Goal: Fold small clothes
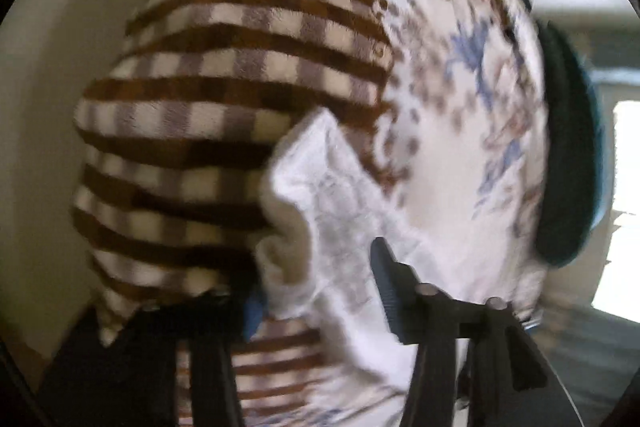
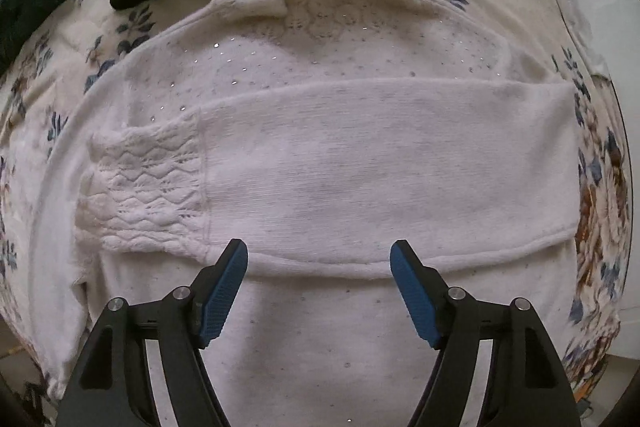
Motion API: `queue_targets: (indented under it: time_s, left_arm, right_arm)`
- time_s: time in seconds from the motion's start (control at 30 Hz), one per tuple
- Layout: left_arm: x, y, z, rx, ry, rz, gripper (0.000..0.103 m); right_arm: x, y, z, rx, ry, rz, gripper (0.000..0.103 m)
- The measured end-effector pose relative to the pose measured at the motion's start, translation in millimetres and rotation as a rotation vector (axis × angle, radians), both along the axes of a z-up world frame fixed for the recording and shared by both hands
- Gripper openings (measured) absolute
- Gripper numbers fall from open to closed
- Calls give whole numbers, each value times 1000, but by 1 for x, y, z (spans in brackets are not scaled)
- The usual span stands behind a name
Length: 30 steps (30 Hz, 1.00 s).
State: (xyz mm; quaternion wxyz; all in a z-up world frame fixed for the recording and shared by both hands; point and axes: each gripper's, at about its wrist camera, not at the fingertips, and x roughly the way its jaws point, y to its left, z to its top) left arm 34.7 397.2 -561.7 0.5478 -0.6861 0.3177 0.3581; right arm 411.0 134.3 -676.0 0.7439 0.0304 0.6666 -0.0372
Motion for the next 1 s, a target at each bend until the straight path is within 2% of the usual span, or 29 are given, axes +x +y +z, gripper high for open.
queue_targets:
  time_s: [0.03, 0.07, 0.13, 0.2, 0.27, 0.3, 0.33, 0.4, 0.47, 0.6, 0.7, 0.73, 0.87, 1.0]
  left_arm:
    - [-1, 2, -2, 14, 12, 15, 44]
    - [0, 6, -3, 35, 30, 17, 37]
    - [6, 10, 1, 106, 86, 12, 8]
    - [15, 11, 9, 168, 131, -20, 8]
    - [34, 5, 30, 255, 165, -92, 8]
    - [46, -1, 40, 302, 184, -151, 8]
    - [63, -9, 54, 361, 222, -231, 8]
    - [93, -26, 74, 492, 268, -372, 8]
    - [136, -55, 91, 626, 301, -558, 8]
    - [208, -129, 111, 761, 243, -826, 8]
    - [263, -205, 120, 791, 135, -1013, 8]
    - [283, -243, 121, 784, 76, -1089, 8]
    - [343, -356, 117, 742, -75, -1285, 8]
    - [368, -470, 118, 674, -207, -1442, 8]
  right_arm:
    - [-2, -5, -1, -4, -3, -1, 77]
    - [-4, -11, -2, -11, -3, -3, 78]
    - [-7, -23, -6, -19, 1, -24, 78]
    - [-9, -36, -9, -35, 1, -52, 78]
    - [-11, -45, -9, -49, -2, -70, 78]
    - [-12, -49, -8, -66, -6, -70, 80]
    - [-12, -51, -8, -76, -12, -63, 90]
    - [-14, -53, -9, -101, -15, -33, 99]
    - [-14, -53, -11, -120, -20, -4, 99]
    - [-16, -71, -8, -92, -30, -20, 99]
    - [-25, -99, -5, -54, -25, -77, 99]
    - [-30, -111, -5, -41, -22, -101, 99]
    - [-50, -168, -7, -19, 12, -183, 99]
    - [-69, -223, -2, -33, 8, -233, 99]
